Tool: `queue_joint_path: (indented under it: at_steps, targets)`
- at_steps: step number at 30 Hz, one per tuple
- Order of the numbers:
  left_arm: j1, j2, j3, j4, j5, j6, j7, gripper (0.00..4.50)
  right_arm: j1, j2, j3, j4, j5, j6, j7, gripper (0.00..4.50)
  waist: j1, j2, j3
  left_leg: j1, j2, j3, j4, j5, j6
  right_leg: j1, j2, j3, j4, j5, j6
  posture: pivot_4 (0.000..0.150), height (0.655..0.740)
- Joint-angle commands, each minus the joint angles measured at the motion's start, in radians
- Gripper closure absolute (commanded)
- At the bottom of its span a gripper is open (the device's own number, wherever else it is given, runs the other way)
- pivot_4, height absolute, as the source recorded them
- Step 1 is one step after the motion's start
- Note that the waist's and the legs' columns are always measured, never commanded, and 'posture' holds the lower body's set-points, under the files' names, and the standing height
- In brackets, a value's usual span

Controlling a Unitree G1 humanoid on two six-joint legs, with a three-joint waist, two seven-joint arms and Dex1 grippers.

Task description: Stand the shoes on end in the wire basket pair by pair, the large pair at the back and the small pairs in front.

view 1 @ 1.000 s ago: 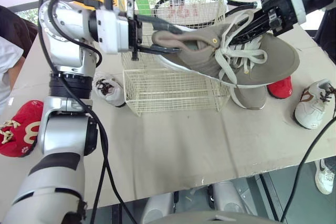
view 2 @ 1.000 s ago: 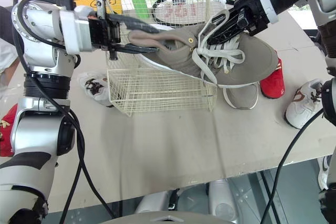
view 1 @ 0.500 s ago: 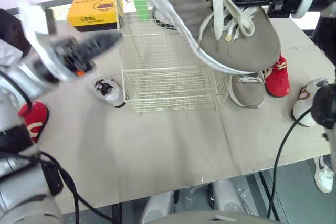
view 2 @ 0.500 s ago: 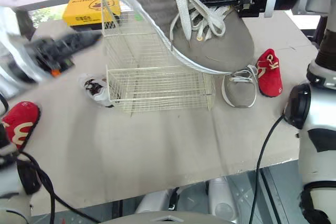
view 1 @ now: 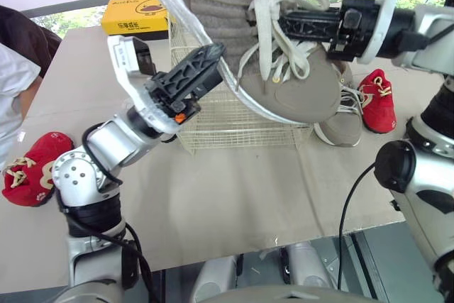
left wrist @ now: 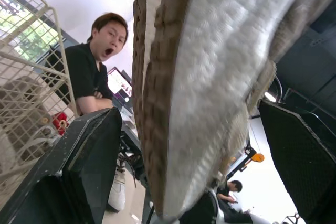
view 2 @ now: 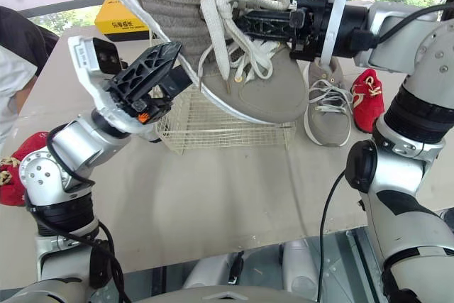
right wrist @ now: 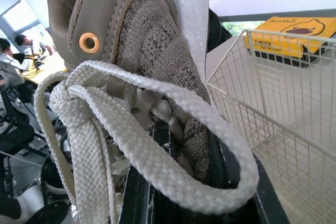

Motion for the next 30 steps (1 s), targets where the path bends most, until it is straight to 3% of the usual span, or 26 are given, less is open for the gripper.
queue_joint_path:
  at_steps: [1,2,5,8,10,11,12,13,17,23,30]
  targets:
    - [-0.03,-0.008,-0.026,-0.031,0.064,-0.039,-0.005,0.02,0.001,-0.006,-0.022,-0.064,0.107,0.007,-0.066,4.5,-0.009,0.0,0.0,0.0,0.0,0.0,0.0,0.0,0.0,0.0,0.0,0.0,0.0,0.0,0.0,0.15,0.74]
    - [-0.038,-0.017,-0.031,-0.025,0.076,-0.051,0.007,0.02,0.005,-0.005,-0.024,-0.068,0.123,0.007,-0.084,4.5,-0.012,0.0,0.0,0.0,0.0,0.0,0.0,0.0,0.0,0.0,0.0,0.001,0.0,0.0,0.0,0.15,0.74]
    - [-0.052,-0.016,-0.041,-0.019,0.102,-0.056,-0.003,0.64,0.022,0.008,-0.035,-0.085,0.154,0.007,-0.134,4.5,-0.013,0.0,0.0,0.0,0.0,0.0,0.0,0.0,0.0,0.0,0.0,0.001,0.0,0.0,0.0,0.15,0.74]
    - [-0.055,-0.013,-0.043,-0.017,0.126,-0.059,-0.015,1.92,0.043,0.019,-0.039,-0.13,0.162,-0.005,-0.164,4.5,-0.012,0.0,0.0,0.0,0.0,0.0,0.0,0.0,0.0,0.0,0.001,0.001,0.0,0.0,0.0,0.15,0.74]
    - [-0.066,-0.01,-0.036,-0.01,0.144,-0.065,-0.025,2.71,0.064,0.034,-0.057,-0.157,0.165,-0.01,-0.194,3.46,-0.011,0.0,0.0,0.0,0.0,0.0,0.0,0.0,0.0,0.0,0.001,0.001,0.0,0.0,0.0,0.15,0.74]
    - [-0.073,-0.004,-0.032,-0.007,0.155,-0.064,-0.034,2.81,0.088,0.026,-0.052,-0.186,0.169,-0.027,-0.191,3.22,-0.01,0.0,-0.001,0.0,0.0,0.0,0.0,0.0,0.0,0.0,0.001,0.001,0.0,0.0,0.0,0.15,0.74]
    - [-0.082,0.009,-0.028,-0.009,0.187,-0.066,-0.063,2.88,0.114,0.016,-0.049,-0.222,0.167,-0.062,-0.191,2.59,-0.01,0.0,-0.001,0.0,0.0,0.0,0.0,0.0,0.0,0.0,0.001,0.001,0.0,0.0,0.0,0.15,0.74]
    - [-0.094,0.027,-0.024,-0.01,0.233,-0.073,-0.097,2.89,0.143,0.002,-0.052,-0.262,0.161,-0.107,-0.189,2.35,-0.009,0.0,-0.001,0.0,0.0,0.0,0.0,0.0,0.0,0.0,0.001,0.0,0.0,0.0,0.0,0.15,0.74]
    - [-0.221,0.107,-0.009,0.052,0.492,-0.182,-0.228,2.92,0.306,-0.098,-0.091,-0.431,0.149,-0.293,-0.126,0.45,0.0,0.0,-0.001,-0.001,0.0,0.0,0.0,0.0,0.0,0.0,0.0,-0.002,-0.001,0.0,0.0,0.15,0.74]
    - [-0.523,0.156,-0.046,0.353,0.768,-0.359,-0.493,2.92,0.649,-0.16,-0.153,-0.636,0.085,-0.575,-0.054,0.4,0.015,-0.002,-0.002,0.0,0.0,0.001,-0.001,0.0,0.0,0.0,0.001,-0.003,-0.002,0.0,0.0,0.15,0.74]
    - [-0.892,0.174,-0.132,0.984,1.157,-0.781,-0.941,2.92,0.961,-0.219,-0.22,-0.782,0.125,-0.73,-0.05,0.4,0.019,-0.002,-0.002,0.001,-0.003,0.0,-0.001,0.0,0.0,0.001,0.003,-0.005,-0.002,0.001,0.001,0.15,0.74]
